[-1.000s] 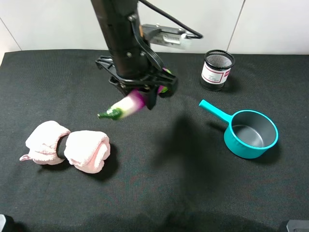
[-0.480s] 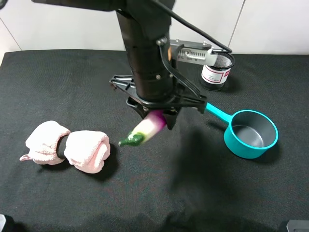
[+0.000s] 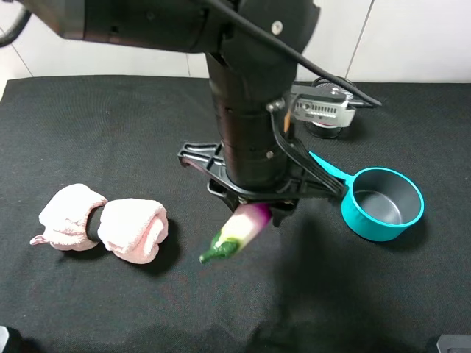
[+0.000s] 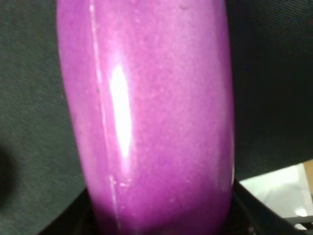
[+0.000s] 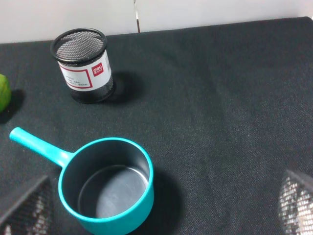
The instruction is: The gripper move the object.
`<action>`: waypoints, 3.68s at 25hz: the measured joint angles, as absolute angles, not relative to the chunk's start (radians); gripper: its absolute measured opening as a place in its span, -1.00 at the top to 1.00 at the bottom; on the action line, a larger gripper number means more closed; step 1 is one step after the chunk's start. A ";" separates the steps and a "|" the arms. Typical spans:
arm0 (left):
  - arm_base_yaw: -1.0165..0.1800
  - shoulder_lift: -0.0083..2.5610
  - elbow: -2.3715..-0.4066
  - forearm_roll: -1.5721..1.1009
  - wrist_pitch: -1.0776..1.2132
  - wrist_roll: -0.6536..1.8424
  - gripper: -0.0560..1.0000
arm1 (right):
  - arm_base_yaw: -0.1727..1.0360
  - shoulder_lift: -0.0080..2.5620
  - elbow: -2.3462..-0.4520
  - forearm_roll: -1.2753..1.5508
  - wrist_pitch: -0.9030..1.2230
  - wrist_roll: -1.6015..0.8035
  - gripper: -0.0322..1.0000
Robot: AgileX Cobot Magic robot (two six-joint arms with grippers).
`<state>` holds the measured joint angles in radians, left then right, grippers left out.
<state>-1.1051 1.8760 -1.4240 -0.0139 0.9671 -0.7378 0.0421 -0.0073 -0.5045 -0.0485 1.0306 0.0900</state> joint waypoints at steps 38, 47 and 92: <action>-1.171 2.136 -1.421 0.046 0.593 -0.796 0.03 | 0.042 -0.007 -0.504 -0.045 1.031 0.090 -0.41; -1.171 2.137 -1.421 0.095 0.579 -0.799 0.03 | 0.042 -0.007 -0.504 -0.045 1.031 0.090 -0.41; -1.170 1.937 -1.427 0.077 0.786 -0.748 -0.83 | 0.042 -0.007 -0.504 -0.045 1.031 0.090 -0.41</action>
